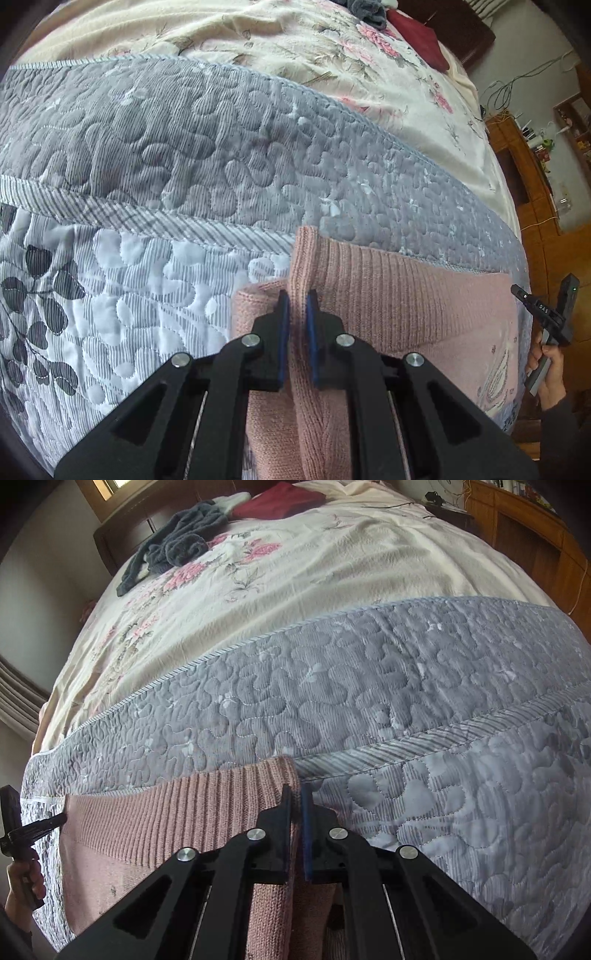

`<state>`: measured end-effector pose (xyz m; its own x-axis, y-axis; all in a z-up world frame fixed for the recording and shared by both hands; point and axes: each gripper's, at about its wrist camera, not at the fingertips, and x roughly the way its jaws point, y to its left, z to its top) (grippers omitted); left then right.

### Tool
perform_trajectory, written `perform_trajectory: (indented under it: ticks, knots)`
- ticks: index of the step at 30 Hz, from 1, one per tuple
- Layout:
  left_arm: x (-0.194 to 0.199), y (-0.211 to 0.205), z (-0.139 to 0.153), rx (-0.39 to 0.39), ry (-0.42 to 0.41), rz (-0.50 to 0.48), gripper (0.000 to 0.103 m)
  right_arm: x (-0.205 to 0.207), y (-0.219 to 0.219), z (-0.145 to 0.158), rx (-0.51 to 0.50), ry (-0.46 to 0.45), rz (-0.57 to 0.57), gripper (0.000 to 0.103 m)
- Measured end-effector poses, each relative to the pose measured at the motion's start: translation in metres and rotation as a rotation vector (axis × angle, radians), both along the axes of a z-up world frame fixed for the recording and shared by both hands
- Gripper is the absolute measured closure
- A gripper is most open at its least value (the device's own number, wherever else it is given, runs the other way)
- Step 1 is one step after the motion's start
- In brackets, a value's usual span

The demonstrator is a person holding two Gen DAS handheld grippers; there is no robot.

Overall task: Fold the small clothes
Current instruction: 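Fold the hem edge over the sweater with both tools and open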

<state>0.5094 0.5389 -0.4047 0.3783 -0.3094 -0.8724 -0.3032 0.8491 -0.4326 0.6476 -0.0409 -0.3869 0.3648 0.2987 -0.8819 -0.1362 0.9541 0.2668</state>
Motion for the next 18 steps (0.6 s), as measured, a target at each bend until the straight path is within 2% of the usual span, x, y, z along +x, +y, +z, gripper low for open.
perform_trajectory:
  ticks: [3, 4, 6, 7, 8, 10, 12, 13, 15, 16, 18]
  knots:
    - [-0.004, 0.002, -0.005, -0.009, 0.003, 0.024, 0.091, 0.004, 0.002, -0.014, -0.007, 0.033, 0.018, 0.095]
    - [-0.006, 0.002, 0.003, 0.018, -0.007, 0.037, 0.089, 0.003, 0.001, -0.012, -0.009, 0.025, 0.021, 0.093]
    - [-0.014, 0.000, 0.031, 0.118, -0.064, 0.078, 0.085, -0.003, -0.006, 0.006, 0.013, -0.014, 0.002, 0.083]
    - [-0.018, -0.002, 0.046, 0.089, -0.119, 0.075, 0.081, -0.008, -0.010, 0.018, 0.038, -0.054, -0.006, 0.078]
    - [-0.021, -0.005, 0.055, 0.018, -0.163, 0.053, 0.078, -0.014, -0.015, 0.028, 0.074, -0.082, -0.008, 0.071]
    - [-0.019, -0.020, 0.057, -0.084, -0.189, -0.035, 0.075, -0.021, -0.019, 0.033, 0.164, -0.058, 0.014, 0.069]
    - [-0.012, -0.032, 0.038, -0.108, -0.130, -0.078, 0.075, -0.022, -0.018, 0.021, 0.222, 0.007, 0.039, 0.069]
    - [-0.008, -0.035, 0.025, -0.095, -0.084, -0.084, 0.079, -0.022, -0.017, 0.010, 0.236, 0.050, 0.055, 0.069]
    - [-0.005, -0.032, -0.005, -0.057, 0.012, -0.053, 0.087, -0.020, -0.017, -0.012, 0.193, 0.101, 0.052, 0.073]
    - [-0.005, -0.028, -0.015, -0.044, 0.034, -0.043, 0.100, -0.017, -0.021, -0.022, 0.196, 0.122, 0.048, 0.073]
    - [-0.004, -0.023, -0.015, -0.056, 0.039, -0.023, 0.101, -0.016, -0.029, -0.024, 0.231, 0.146, 0.022, 0.074]
